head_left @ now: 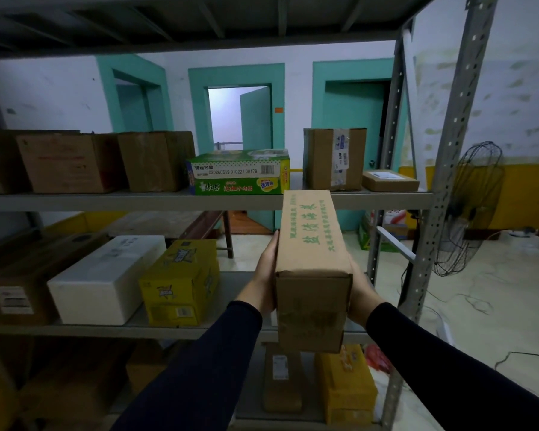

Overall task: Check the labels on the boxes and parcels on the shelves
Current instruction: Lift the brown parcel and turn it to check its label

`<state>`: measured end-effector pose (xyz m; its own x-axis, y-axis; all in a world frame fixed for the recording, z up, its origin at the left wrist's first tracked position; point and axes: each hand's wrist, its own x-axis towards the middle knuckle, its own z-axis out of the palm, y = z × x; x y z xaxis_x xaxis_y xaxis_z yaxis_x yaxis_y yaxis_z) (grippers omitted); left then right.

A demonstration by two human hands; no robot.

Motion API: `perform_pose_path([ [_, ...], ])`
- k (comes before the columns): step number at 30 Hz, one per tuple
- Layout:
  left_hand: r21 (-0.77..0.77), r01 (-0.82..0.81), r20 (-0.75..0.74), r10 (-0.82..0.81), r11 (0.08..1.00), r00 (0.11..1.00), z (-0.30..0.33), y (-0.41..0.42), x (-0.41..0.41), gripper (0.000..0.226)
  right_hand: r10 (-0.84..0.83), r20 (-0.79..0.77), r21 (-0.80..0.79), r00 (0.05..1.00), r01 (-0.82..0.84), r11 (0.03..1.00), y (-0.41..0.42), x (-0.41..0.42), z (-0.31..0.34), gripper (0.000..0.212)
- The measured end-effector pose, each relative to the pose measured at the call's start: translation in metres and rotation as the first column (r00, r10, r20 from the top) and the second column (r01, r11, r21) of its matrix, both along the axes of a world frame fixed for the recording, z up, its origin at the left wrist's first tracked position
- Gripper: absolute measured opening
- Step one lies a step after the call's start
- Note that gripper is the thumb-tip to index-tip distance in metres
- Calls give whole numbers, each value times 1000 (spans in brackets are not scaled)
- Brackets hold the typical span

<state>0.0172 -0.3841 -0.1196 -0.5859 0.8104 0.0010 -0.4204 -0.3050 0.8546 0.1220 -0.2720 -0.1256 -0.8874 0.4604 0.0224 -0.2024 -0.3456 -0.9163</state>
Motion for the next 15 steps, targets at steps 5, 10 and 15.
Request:
perform_pose_path([
  [5,25,23,-10,-23,999,1000,4,-5,-4,54,6,4,52,1000,-6,999,1,1,4,35],
  [10,18,23,-24,-22,1000,999,0,2,-2,53,-21,20,26,1000,21,999,0,1,3,31],
  [15,-3,31,-4,-31,1000,1000,-1,1,-10,54,-52,63,-7,997,52,999,-3,-1,4,52],
])
